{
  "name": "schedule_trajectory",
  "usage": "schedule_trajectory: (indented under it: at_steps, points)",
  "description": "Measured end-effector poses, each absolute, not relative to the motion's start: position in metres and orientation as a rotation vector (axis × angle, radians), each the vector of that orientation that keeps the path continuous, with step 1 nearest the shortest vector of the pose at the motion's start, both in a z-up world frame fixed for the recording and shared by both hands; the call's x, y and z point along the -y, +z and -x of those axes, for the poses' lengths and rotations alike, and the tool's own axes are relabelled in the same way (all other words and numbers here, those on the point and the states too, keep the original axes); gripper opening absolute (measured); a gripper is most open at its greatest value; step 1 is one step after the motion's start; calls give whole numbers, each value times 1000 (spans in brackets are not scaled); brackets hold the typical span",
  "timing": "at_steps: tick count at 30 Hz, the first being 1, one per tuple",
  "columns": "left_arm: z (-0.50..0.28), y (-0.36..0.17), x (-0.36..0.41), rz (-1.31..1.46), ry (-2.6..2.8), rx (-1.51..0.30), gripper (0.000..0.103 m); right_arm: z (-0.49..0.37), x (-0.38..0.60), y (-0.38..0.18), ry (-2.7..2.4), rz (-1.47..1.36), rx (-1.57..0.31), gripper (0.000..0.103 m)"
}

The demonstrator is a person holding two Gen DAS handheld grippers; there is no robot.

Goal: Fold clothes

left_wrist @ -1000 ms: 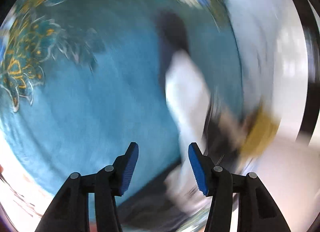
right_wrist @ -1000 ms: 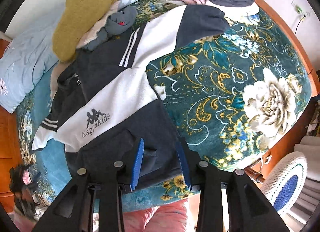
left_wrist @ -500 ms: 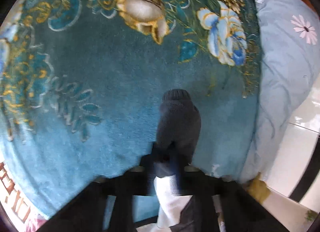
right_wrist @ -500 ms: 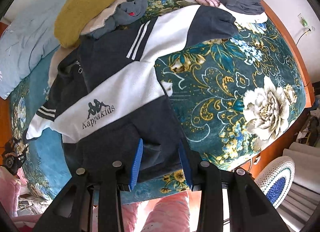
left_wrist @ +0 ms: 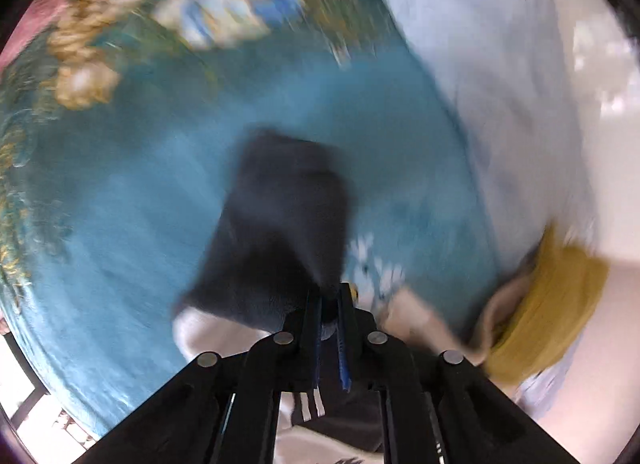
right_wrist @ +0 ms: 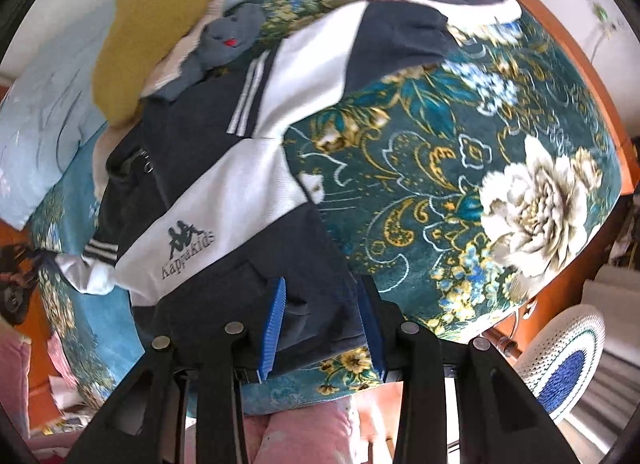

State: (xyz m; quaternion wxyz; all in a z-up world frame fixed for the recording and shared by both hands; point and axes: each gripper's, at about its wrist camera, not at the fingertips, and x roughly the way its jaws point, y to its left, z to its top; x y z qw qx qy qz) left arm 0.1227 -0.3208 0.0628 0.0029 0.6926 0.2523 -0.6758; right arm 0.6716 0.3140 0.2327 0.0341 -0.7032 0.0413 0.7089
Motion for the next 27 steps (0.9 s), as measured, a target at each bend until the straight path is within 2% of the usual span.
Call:
schedule_trajectory:
  at_steps: [2,3,5,9,14,17,19,21,24,27]
  points:
    - [-139,65,317,-2177,-2078,-838,12,-662,-322,231,2178,2170,-139,38]
    - [-147,66,317,-2169,-2060,-896,17,-656,-324,231,2190,2174,-141,38]
    - [-157,87,332,-2148,-2148,-874,24,-643,-325,229,2208,2190,-129,38]
    - [-175,130,363,-2098,-2328,-820,24,-612,-310,212,2234,2247,-131,38]
    - [-177,150,428,-2056,-2376,-545,25,-585,-250,185,2250,2368,-143,38]
    - [-167,120,439,-2086,-2355,-553,37,-586,-204,185,2291,2442,-72,38]
    - [-162,101,436,-2142,-2366,-570,41,-592,-176,189,2317,2471,-9,38]
    - [-155,85,412,-2228,-2443,-435,51,-601,-162,197,2321,2434,18,39]
    - [-152,64,358,-2376,-2598,-8,55,-616,-144,209,2324,2370,41,43]
    - [-168,51,305,-2428,-2716,475,58,-646,-141,219,2270,2305,-38,44]
